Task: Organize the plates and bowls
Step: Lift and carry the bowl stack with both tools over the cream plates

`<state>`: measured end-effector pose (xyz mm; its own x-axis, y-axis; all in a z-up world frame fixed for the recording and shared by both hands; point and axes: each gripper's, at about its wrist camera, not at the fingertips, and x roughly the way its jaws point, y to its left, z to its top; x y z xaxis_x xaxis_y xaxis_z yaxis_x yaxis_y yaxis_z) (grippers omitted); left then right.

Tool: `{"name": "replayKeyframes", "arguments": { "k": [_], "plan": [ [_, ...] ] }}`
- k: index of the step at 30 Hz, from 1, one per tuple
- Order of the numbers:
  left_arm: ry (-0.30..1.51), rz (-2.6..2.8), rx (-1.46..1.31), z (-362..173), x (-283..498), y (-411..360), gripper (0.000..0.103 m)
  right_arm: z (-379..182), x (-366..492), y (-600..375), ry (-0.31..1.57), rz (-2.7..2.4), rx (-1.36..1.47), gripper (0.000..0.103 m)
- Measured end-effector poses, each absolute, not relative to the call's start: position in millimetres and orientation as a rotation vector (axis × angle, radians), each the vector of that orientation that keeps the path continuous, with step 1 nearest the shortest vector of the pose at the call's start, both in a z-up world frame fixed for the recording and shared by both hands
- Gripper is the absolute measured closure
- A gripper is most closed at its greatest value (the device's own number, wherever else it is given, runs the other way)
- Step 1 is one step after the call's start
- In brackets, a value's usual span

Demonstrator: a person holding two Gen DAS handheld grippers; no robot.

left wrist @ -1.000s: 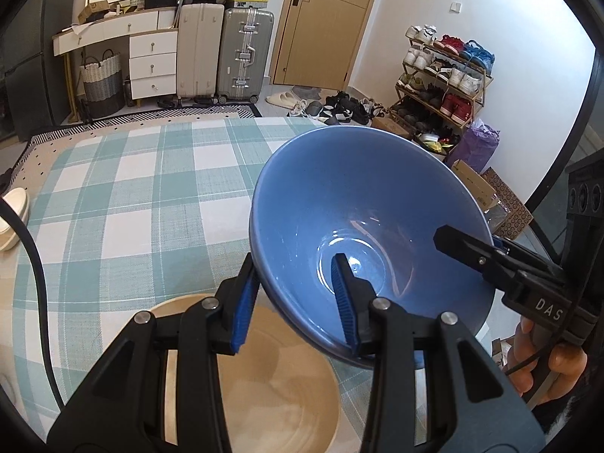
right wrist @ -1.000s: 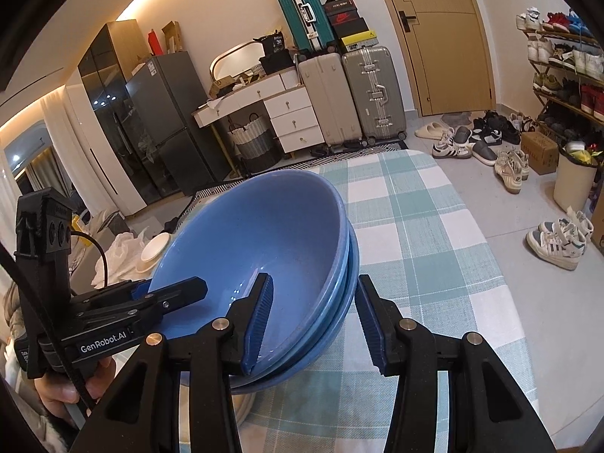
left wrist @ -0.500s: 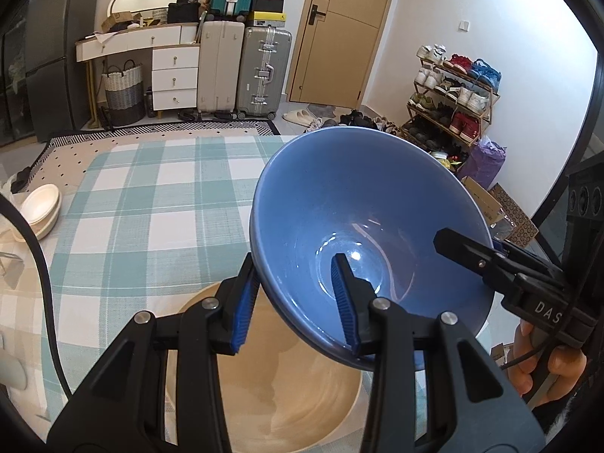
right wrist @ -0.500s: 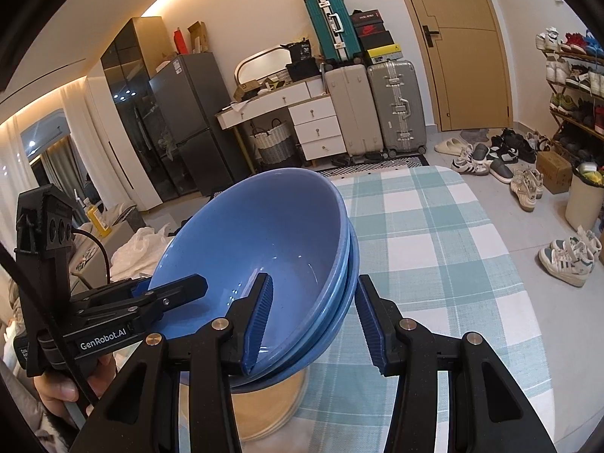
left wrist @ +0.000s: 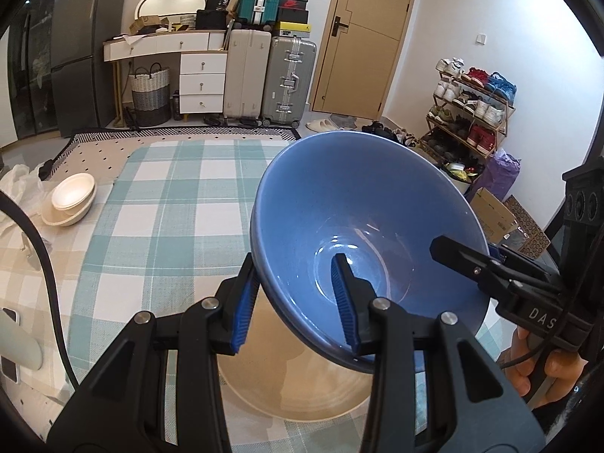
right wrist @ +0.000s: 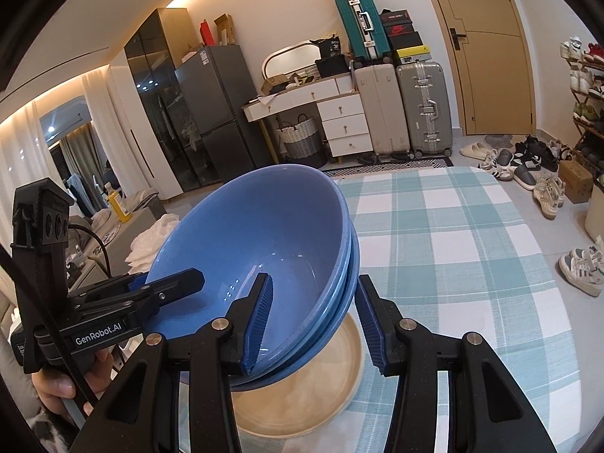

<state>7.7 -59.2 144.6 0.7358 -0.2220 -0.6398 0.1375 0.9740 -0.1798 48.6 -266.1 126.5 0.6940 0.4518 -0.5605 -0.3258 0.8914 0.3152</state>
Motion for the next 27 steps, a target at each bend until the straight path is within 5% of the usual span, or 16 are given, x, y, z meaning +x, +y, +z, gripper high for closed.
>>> {"name": "replayKeyframes", "arguments": {
  "k": [27],
  "plan": [
    [0.781,-0.147,-0.157,95.1,13.1,-35.4,0.068,88.6,58.4,-236.4,0.753,0.457,0.173,0.057]
  ]
}}
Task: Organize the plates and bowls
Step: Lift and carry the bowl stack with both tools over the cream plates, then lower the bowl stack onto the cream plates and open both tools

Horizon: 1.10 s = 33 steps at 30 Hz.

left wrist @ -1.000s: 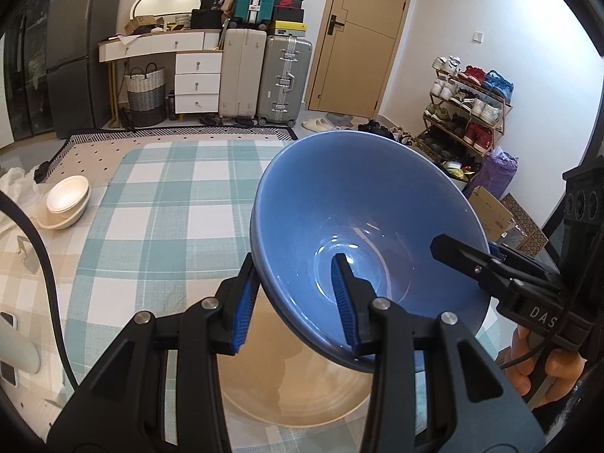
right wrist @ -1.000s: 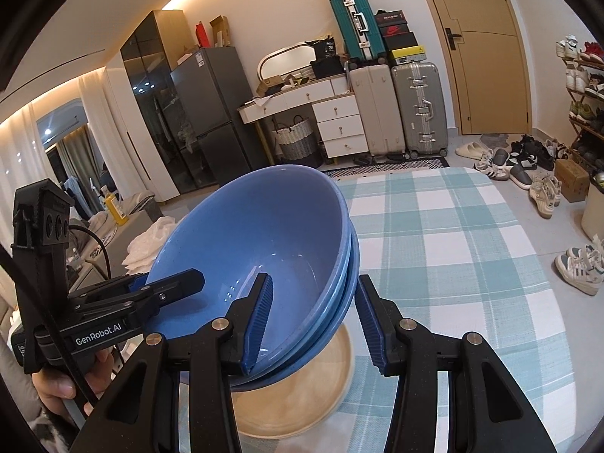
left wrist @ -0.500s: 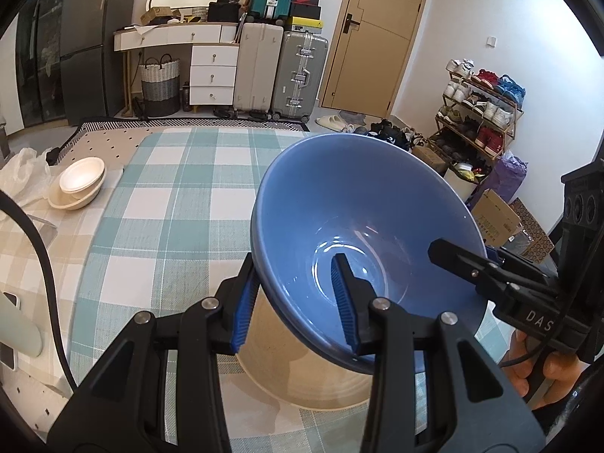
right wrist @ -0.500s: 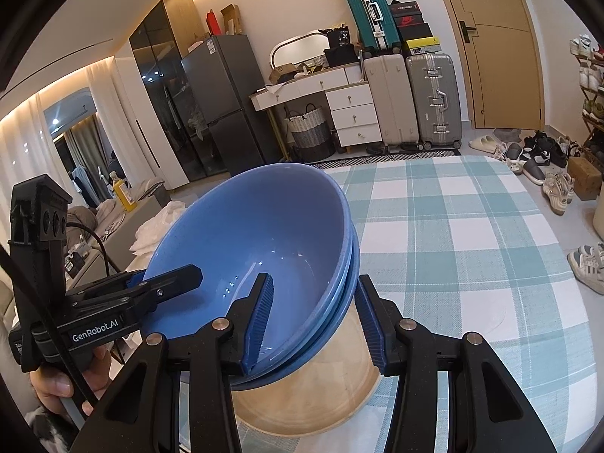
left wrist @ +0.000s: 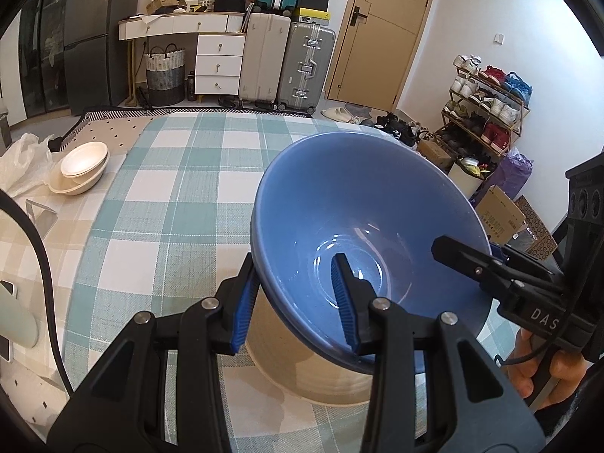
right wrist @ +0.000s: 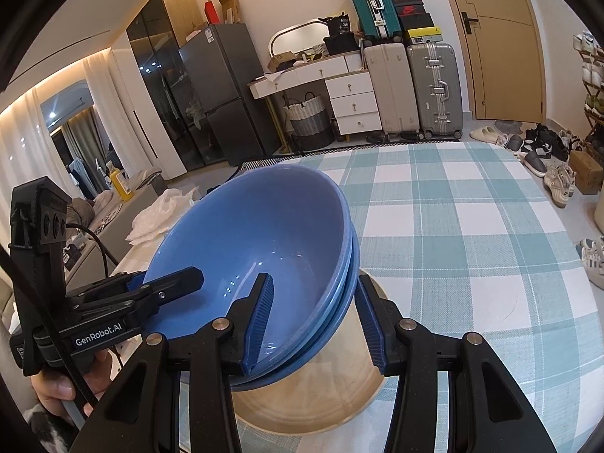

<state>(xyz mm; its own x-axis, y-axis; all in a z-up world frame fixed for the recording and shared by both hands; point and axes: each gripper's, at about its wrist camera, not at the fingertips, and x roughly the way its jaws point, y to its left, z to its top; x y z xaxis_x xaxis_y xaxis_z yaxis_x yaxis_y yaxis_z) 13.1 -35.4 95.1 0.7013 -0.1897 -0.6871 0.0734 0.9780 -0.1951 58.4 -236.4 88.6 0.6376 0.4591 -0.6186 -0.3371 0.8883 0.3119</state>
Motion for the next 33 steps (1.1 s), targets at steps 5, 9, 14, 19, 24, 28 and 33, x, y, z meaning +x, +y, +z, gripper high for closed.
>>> {"name": "replayKeyframes", "arguments": {
  "k": [5,9,14,19,24,28,33],
  "plan": [
    [0.804,-0.147,-0.165,82.0,21.6,-30.4,0.068,85.0,60.9,-233.5,0.76,0.446,0.168,0.057],
    [0.817,-0.14,-0.174,72.1,28.0,-27.7,0.068,79.4,64.2,-231.2,0.773,0.444,0.161,0.057],
    [0.824,-0.137,-0.172,65.8,34.8,-27.4,0.068,74.1,66.3,-232.1,0.785,0.44,0.169,0.057],
    [0.836,-0.136,-0.167,59.7,39.9,-29.5,0.068,70.2,69.9,-234.7,0.792,0.438,0.182,0.057],
    [0.854,-0.131,-0.165,52.0,48.7,-31.5,0.068,66.3,73.3,-236.0,0.802,0.439,0.192,0.057],
    [0.856,-0.128,-0.163,48.8,51.1,-32.8,0.068,63.2,76.7,-237.1,0.808,0.439,0.198,0.057],
    [0.856,-0.127,-0.158,45.1,58.6,-33.2,0.068,61.0,80.5,-238.4,0.812,0.44,0.212,0.057]
  ]
}}
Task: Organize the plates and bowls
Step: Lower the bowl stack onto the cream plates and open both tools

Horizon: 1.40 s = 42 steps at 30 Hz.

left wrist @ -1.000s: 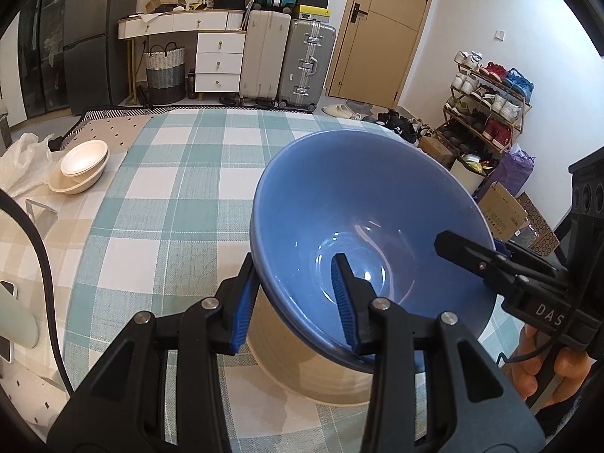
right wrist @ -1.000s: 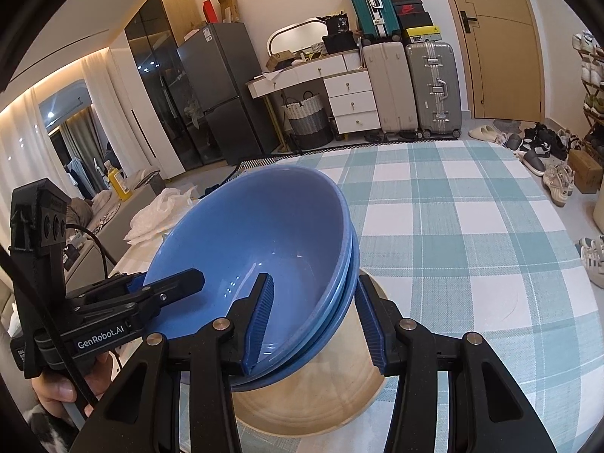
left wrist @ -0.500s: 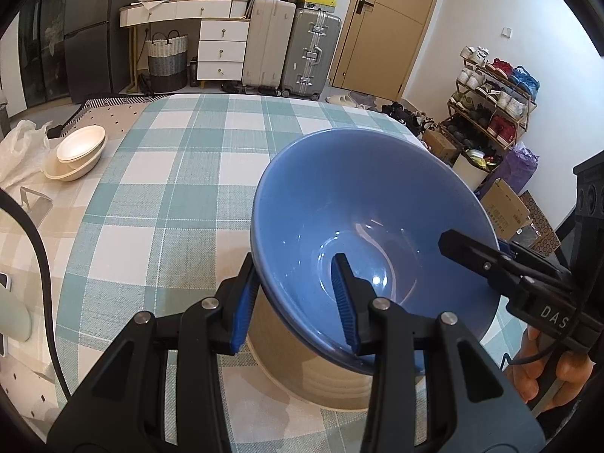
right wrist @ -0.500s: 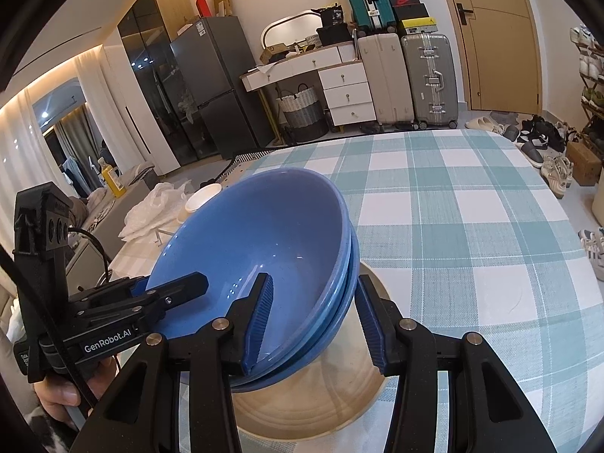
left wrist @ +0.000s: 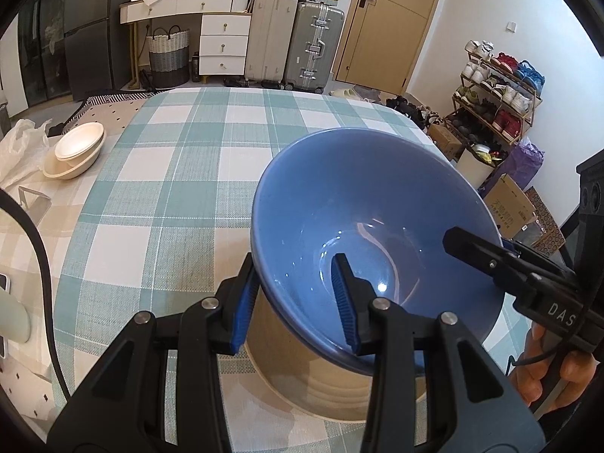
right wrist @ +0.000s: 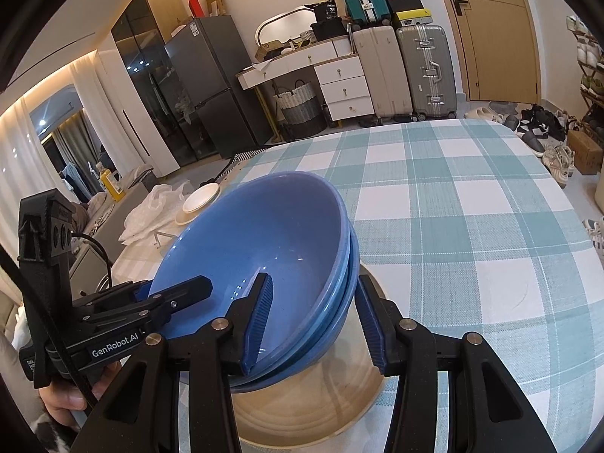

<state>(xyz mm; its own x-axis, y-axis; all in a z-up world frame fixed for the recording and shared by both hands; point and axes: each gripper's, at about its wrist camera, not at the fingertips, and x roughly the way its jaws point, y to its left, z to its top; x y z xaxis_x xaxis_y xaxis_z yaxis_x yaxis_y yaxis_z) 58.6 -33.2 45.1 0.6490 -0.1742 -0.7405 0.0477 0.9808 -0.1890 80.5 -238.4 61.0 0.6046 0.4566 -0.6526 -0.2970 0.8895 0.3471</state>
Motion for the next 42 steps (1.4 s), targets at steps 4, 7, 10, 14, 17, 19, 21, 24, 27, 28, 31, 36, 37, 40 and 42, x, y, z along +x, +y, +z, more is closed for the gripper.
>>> {"name": "replayKeyframes", "arguments": {
  "k": [4,7,10,14,17,19,21,24,27,28,31,36,37,40,42],
  "plan": [
    [0.856,-0.126,-0.16,44.1,60.5,-32.9,0.068,61.0,85.2,-238.4,0.817,0.438,0.217,0.057],
    [0.855,-0.124,-0.158,44.0,62.8,-33.2,0.068,60.9,86.6,-238.8,0.818,0.435,0.216,0.057],
    [0.855,-0.126,-0.16,43.2,69.8,-32.8,0.068,60.4,87.6,-239.7,0.817,0.435,0.218,0.057],
    [0.854,-0.119,-0.151,42.9,73.2,-33.0,0.068,60.3,89.5,-240.2,0.82,0.432,0.221,0.057],
    [0.851,-0.116,-0.145,42.2,77.6,-33.9,0.068,60.4,90.4,-240.9,0.818,0.43,0.221,0.057],
    [0.849,-0.119,-0.146,42.5,78.9,-34.0,0.068,60.2,91.2,-241.9,0.819,0.431,0.224,0.057],
    [0.846,-0.119,-0.144,41.7,79.4,-34.1,0.068,60.4,91.6,-241.2,0.819,0.432,0.222,0.057],
    [0.85,-0.117,-0.141,39.5,80.8,-34.3,0.068,60.0,91.4,-240.5,0.816,0.433,0.218,0.057],
    [0.852,-0.118,-0.144,39.2,79.2,-34.4,0.068,59.6,92.3,-239.6,0.818,0.436,0.219,0.057],
    [0.853,-0.118,-0.143,39.0,79.9,-34.4,0.068,59.2,92.7,-239.3,0.82,0.436,0.218,0.057],
    [0.853,-0.12,-0.143,38.6,79.8,-34.7,0.068,58.7,92.4,-240.0,0.82,0.436,0.22,0.057],
    [0.854,-0.126,-0.147,37.6,79.4,-35.6,0.066,57.9,93.2,-240.6,0.831,0.44,0.232,0.057],
    [0.854,-0.125,-0.146,37.7,79.1,-35.8,0.065,57.9,93.0,-240.9,0.833,0.441,0.231,0.056],
    [0.849,-0.132,-0.147,38.2,78.6,-35.6,0.06,58.4,91.6,-240.9,0.835,0.453,0.229,0.052],
    [0.838,-0.14,-0.151,39.9,77.1,-35.1,0.054,60.9,90.1,-241.2,0.829,0.456,0.226,0.05]
  ]
}}
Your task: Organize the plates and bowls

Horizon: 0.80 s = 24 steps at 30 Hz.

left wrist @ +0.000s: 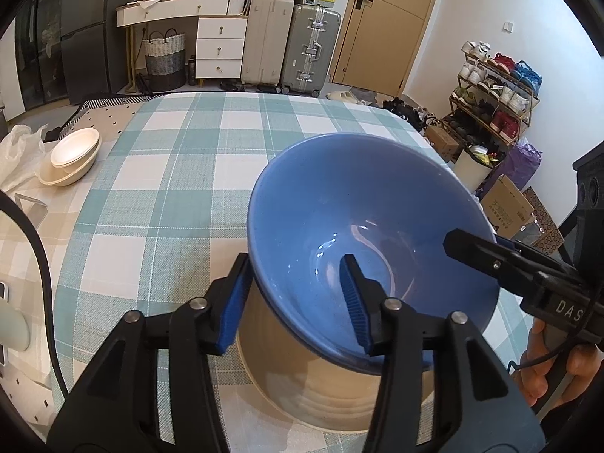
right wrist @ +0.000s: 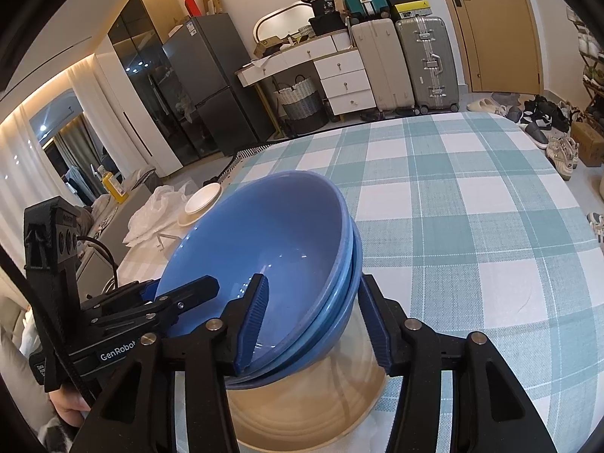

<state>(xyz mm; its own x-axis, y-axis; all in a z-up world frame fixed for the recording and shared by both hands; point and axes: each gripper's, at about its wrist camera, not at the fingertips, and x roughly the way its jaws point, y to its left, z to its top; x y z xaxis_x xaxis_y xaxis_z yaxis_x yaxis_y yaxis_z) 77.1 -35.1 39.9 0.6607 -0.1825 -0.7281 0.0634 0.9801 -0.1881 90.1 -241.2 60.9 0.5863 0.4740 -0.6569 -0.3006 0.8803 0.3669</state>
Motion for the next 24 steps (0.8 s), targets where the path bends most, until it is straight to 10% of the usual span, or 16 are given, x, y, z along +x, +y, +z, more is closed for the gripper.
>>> {"name": "replayKeyframes", "arguments": {
  "k": [9,14,24],
  "plan": [
    [0.793,-0.129,-0.132,60.3,59.5,-24.5,0.026,80.9,79.9,-245.9,0.77,0.461,0.176,0.007],
    [0.742,-0.112,-0.068,72.4,41.3,-22.3,0.003,93.6,67.7,-251.1,0.707,0.495,0.115,0.003],
    [0.633,-0.123,-0.033,93.5,1.5,-10.4,0.002,106.2,41.8,-253.1,0.575,0.575,-0.131,0.001]
  ]
}}
